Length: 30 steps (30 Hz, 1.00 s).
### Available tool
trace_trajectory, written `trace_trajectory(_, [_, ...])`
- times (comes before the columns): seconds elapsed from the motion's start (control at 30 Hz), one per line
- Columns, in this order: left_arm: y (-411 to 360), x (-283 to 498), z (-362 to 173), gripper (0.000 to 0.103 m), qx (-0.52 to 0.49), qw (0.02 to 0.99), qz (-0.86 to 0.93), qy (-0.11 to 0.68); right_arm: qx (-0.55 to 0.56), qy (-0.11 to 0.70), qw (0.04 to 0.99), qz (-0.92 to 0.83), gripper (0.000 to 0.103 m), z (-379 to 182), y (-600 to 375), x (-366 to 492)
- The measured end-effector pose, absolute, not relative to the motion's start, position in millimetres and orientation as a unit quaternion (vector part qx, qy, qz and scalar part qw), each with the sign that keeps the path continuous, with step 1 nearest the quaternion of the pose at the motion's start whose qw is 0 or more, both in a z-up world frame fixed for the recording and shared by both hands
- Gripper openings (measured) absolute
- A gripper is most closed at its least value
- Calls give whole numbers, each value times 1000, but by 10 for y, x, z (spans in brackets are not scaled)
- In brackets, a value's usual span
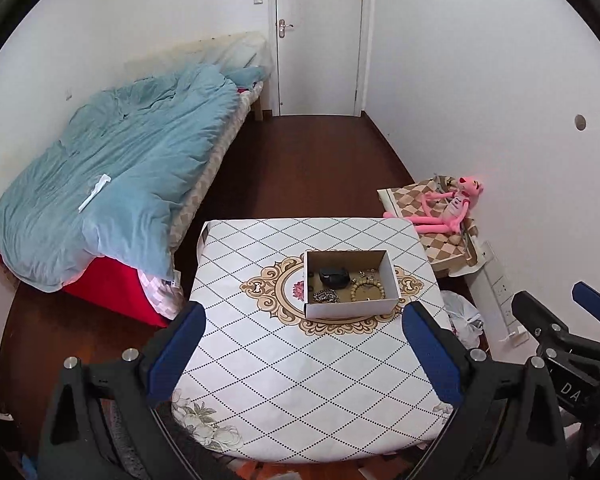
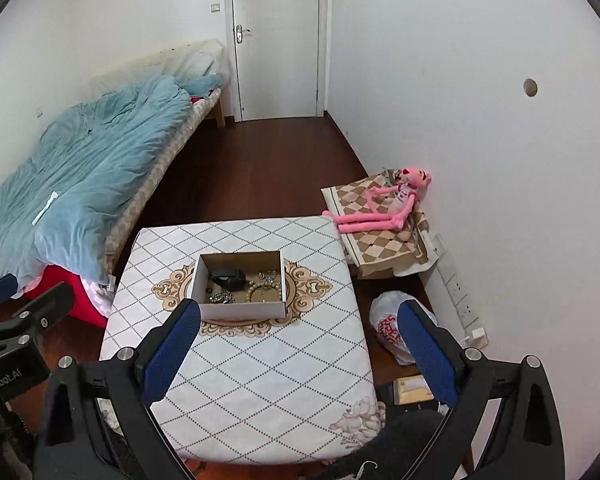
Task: Organize jewelry
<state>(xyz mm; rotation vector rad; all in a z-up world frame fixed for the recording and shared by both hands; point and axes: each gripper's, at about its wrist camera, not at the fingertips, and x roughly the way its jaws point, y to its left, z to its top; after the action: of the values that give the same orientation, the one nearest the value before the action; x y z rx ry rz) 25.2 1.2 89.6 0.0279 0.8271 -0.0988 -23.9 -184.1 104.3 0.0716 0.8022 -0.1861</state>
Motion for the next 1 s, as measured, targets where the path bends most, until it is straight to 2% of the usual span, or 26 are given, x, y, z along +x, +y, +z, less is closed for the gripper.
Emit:
trace_trajectory(0.43, [-3,593,761,100,9,902,-30,430,29,406,909,-85,102,988,-1859,107])
trace_trajectory(1.0, [-64,1108,483,100,20,880,-27,473,24,460,884,-80,103,614,-1937,791])
